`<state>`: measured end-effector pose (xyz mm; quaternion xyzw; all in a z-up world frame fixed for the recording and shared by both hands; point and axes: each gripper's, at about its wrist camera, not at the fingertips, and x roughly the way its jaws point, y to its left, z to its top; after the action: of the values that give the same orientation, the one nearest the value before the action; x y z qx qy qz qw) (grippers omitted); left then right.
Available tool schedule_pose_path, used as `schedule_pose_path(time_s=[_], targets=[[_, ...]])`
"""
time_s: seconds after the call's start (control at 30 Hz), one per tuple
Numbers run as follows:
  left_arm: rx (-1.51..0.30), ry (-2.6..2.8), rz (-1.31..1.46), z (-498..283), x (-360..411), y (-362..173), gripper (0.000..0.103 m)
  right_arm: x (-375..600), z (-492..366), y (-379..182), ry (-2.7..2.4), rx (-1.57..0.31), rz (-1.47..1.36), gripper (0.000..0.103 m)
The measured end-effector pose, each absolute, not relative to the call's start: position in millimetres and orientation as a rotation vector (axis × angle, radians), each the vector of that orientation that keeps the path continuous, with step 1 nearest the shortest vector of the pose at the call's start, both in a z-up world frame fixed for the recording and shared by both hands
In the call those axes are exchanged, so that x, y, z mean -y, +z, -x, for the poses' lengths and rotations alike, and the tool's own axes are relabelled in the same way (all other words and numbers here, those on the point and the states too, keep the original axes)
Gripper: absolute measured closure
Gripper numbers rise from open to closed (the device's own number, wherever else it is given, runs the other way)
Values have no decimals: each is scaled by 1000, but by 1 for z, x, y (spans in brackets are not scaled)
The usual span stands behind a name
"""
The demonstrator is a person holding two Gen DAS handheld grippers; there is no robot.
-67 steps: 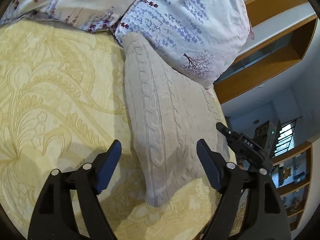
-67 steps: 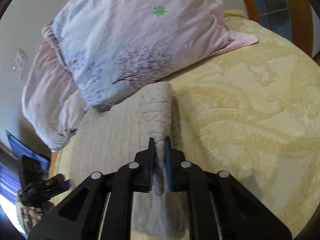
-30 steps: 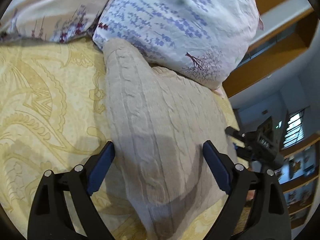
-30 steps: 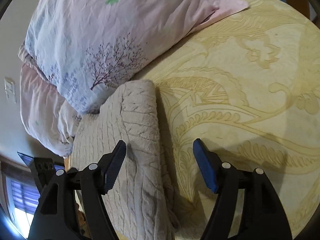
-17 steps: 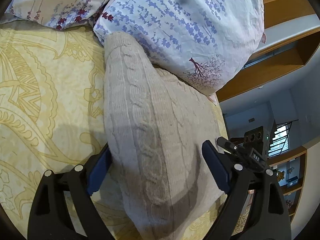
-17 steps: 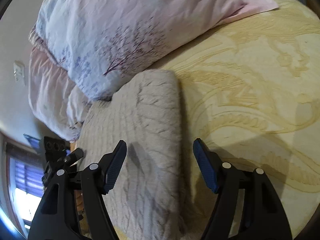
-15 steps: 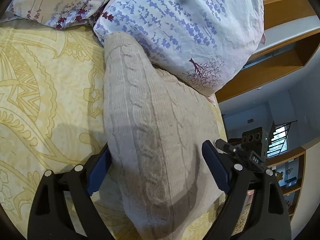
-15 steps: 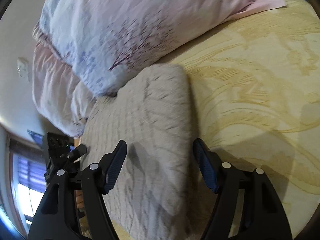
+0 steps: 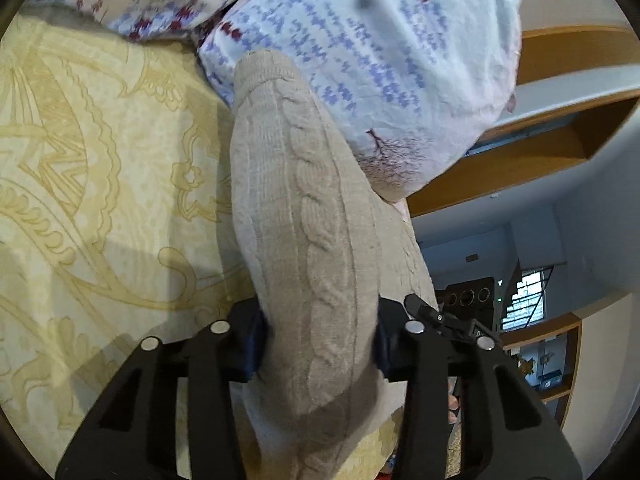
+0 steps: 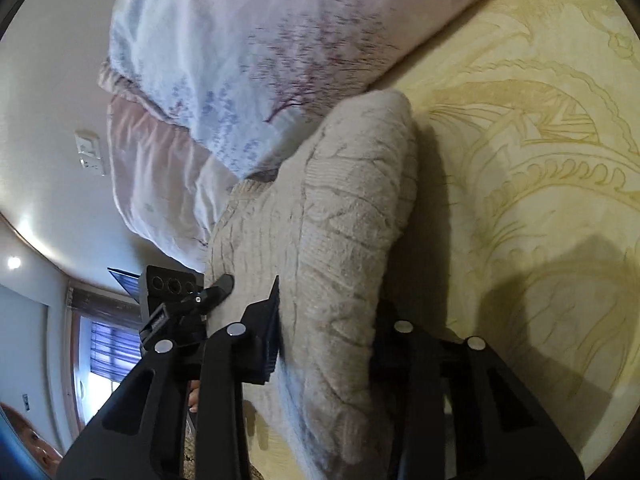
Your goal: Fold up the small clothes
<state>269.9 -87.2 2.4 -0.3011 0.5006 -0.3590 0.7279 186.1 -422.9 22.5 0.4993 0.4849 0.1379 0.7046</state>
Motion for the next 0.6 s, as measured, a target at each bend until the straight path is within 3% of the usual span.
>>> schedule_pose_path(time_s=[0.4,0.53,0.6], targets=[[-992,-704,633,-251,-26,41,63,306,-224,76,405,-983,-795,73],[-1040,-578,649,-264,-59,18,60,282,-232,45,345,-1037,-814,73],[-1080,-527,667,-270,-68,-2,51,274,-235,19,286,-1102,-820,67]])
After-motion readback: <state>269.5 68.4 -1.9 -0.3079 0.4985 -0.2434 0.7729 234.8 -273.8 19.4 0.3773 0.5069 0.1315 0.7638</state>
